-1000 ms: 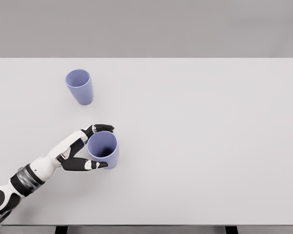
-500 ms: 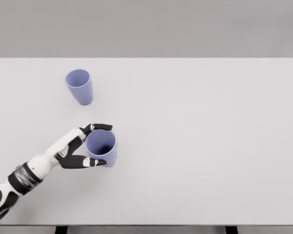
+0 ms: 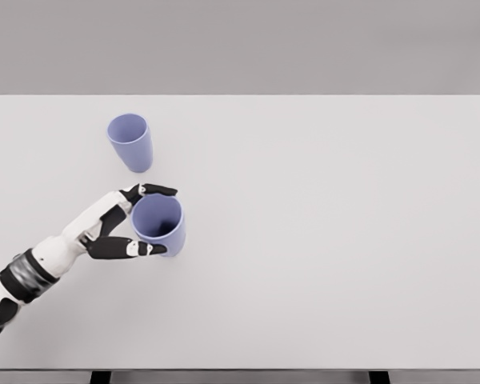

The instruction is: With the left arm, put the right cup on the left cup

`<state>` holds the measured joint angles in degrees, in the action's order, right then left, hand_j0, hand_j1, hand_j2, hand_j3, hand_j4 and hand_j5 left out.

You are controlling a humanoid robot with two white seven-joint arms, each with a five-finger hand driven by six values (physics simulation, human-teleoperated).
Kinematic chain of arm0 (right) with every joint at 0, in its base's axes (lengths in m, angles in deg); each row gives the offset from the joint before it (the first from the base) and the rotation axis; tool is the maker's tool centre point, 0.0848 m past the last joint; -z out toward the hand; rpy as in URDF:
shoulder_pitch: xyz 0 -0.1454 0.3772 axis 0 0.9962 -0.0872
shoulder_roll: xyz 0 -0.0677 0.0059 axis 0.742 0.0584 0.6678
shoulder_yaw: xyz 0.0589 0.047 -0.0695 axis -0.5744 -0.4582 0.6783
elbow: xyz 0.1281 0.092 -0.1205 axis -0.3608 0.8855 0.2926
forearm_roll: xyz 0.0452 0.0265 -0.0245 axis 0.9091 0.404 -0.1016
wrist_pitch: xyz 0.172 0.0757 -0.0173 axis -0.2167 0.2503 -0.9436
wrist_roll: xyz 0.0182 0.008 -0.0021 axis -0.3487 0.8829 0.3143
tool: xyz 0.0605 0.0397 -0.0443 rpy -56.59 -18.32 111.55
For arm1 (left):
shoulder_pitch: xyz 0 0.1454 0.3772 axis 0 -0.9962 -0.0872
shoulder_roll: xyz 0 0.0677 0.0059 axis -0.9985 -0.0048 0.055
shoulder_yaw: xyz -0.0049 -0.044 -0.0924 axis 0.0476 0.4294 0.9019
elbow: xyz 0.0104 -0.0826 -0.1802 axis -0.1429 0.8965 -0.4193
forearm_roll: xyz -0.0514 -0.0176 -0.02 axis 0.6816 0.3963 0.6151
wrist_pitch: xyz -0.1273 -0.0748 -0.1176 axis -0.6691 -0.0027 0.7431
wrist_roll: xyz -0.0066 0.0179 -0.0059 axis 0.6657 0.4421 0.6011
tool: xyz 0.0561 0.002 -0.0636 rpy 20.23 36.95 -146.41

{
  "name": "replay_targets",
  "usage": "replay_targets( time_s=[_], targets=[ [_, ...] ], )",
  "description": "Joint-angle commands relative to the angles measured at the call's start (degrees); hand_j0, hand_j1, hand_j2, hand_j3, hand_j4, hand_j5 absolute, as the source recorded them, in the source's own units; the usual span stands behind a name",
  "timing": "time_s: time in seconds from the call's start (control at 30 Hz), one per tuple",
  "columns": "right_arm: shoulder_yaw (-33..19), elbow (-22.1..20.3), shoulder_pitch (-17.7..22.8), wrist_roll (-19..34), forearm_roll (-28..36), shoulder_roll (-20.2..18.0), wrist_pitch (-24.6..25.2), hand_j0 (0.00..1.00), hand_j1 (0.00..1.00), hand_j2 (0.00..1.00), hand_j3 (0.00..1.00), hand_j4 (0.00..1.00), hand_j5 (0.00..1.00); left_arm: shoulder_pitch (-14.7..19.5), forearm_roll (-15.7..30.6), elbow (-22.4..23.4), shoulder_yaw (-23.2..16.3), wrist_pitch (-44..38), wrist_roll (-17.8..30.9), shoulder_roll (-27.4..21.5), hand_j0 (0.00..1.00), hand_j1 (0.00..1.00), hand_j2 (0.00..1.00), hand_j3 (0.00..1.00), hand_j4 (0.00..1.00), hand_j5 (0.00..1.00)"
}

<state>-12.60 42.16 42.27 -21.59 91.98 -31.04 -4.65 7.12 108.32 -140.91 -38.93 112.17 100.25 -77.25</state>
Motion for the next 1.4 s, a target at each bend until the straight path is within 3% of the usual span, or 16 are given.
replay_targets(
  time_s=[0.0, 0.37, 0.57, 1.37],
  targets=[
    [0.0, 0.0, 0.0, 0.0, 0.0, 0.0, 0.0, 1.0, 1.0, 1.0, 1.0, 1.0, 1.0, 0.0, 1.1, 0.0, 0.2, 0.0, 0.0, -0.9, 0.73, 0.73, 0.73, 0.73, 0.73, 0.73],
    [0.0, 0.0, 0.0, 0.0, 0.0, 0.0, 0.0, 1.0, 1.0, 1.0, 1.0, 1.0, 1.0, 3.9, 5.3, 0.0, 0.3, -0.7, 0.0, -3.2, 0.73, 0.73, 0.73, 0.73, 0.73, 0.73],
    [0.0, 0.0, 0.0, 0.0, 0.0, 0.0, 0.0, 1.0, 1.0, 1.0, 1.0, 1.0, 1.0, 4.3, 5.4, 0.1, 0.3, -1.2, 0.0, -3.1, 0.72, 0.72, 0.72, 0.72, 0.72, 0.72],
    [0.0, 0.0, 0.0, 0.0, 0.0, 0.0, 0.0, 1.0, 1.0, 1.0, 1.0, 1.0, 1.0, 12.8, 10.1, 0.9, 0.2, -6.8, 0.0, -2.7, 0.7, 0.7, 0.7, 0.7, 0.7, 0.7]
  ],
)
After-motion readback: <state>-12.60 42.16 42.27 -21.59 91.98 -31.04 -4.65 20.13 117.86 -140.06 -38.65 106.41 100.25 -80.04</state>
